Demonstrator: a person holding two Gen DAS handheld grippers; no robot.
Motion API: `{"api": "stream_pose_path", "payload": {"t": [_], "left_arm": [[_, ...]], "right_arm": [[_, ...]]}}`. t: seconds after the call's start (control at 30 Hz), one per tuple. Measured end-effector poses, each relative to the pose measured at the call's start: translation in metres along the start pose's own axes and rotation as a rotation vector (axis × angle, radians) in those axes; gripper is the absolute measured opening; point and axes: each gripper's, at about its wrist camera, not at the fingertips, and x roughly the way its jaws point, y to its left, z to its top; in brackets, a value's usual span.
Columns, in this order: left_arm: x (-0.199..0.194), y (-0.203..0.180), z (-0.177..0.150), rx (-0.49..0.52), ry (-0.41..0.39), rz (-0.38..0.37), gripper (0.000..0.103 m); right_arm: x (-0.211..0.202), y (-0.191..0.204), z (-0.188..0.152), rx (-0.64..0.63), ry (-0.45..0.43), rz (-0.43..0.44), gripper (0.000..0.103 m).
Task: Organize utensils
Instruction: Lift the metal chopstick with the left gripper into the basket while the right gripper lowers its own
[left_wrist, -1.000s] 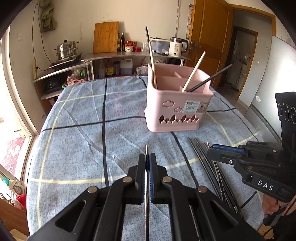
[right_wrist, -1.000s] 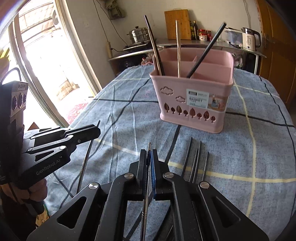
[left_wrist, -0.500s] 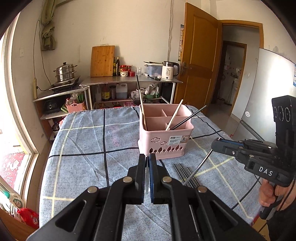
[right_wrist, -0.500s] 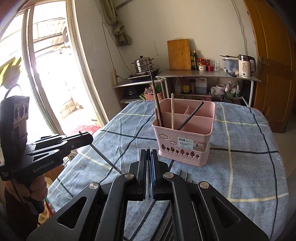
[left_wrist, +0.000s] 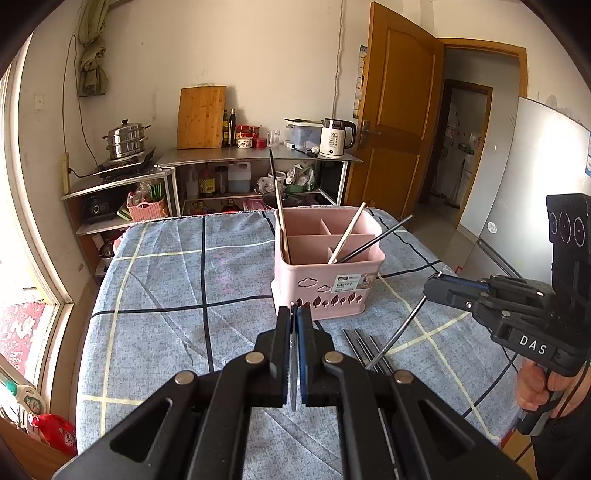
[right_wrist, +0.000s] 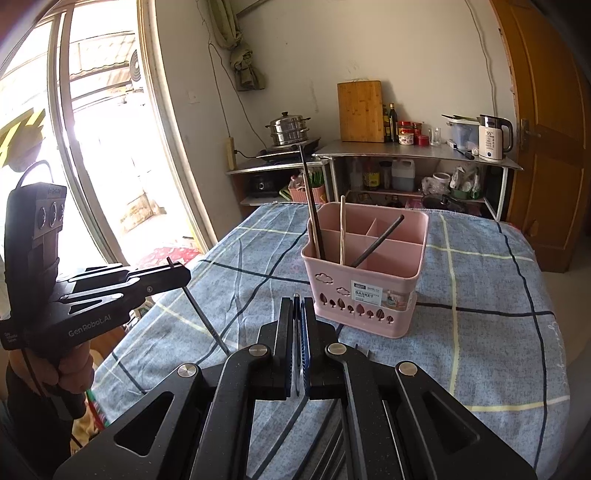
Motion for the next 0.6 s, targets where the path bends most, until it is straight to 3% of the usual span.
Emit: {"api": "stream_pose_path", "payload": {"t": [0.6], "left_arm": [[0.001, 0.009, 0.111, -0.016, -0.13, -0.027, 0.004]], "right_arm": [[-0.021, -0.013, 0.107, -0.027, -0.195, 0.006, 0.004]]}}
